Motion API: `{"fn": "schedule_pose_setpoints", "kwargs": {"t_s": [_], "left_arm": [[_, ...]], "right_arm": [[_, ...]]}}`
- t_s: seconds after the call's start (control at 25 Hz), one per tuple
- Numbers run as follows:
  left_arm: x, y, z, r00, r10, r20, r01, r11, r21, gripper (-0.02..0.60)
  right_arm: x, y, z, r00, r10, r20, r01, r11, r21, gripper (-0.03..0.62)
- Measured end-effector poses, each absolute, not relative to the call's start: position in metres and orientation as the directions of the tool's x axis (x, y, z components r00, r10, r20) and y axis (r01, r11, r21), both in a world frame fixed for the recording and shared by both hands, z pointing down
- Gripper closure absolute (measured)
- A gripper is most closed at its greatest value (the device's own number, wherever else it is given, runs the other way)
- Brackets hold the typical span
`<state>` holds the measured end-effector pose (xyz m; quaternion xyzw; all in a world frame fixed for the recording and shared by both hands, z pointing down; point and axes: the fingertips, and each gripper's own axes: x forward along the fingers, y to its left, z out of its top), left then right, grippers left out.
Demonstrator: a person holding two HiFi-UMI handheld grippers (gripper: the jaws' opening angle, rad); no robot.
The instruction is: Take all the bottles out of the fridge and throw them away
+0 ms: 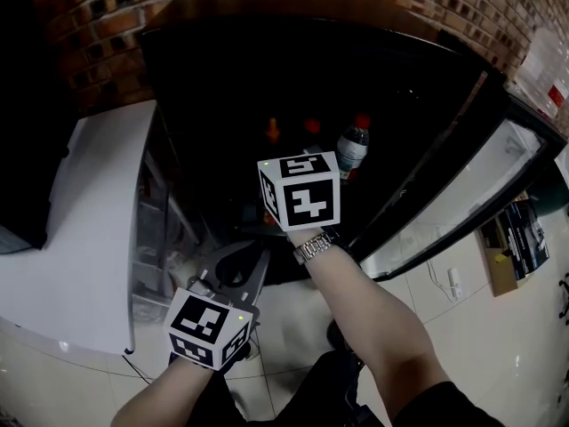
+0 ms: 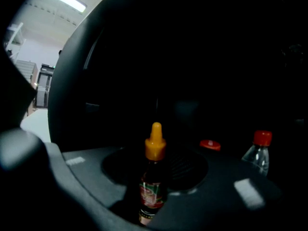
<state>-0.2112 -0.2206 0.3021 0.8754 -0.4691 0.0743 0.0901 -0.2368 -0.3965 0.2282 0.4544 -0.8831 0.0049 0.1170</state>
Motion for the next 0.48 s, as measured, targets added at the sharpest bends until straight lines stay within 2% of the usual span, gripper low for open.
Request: {"fn": "schedule_pose_setpoints", "kwargs": {"t_s": [0.48], "left_arm": [[-0.192,-0.184,0.283,0.524,-0.832,0.181,-0.851,-0.52,0.073,0.575]], "right_arm": [[-0.199,-0.309,0.204,-0.6,-0.782,0.17,-0.773,0.621,0.128,0.456]]}}
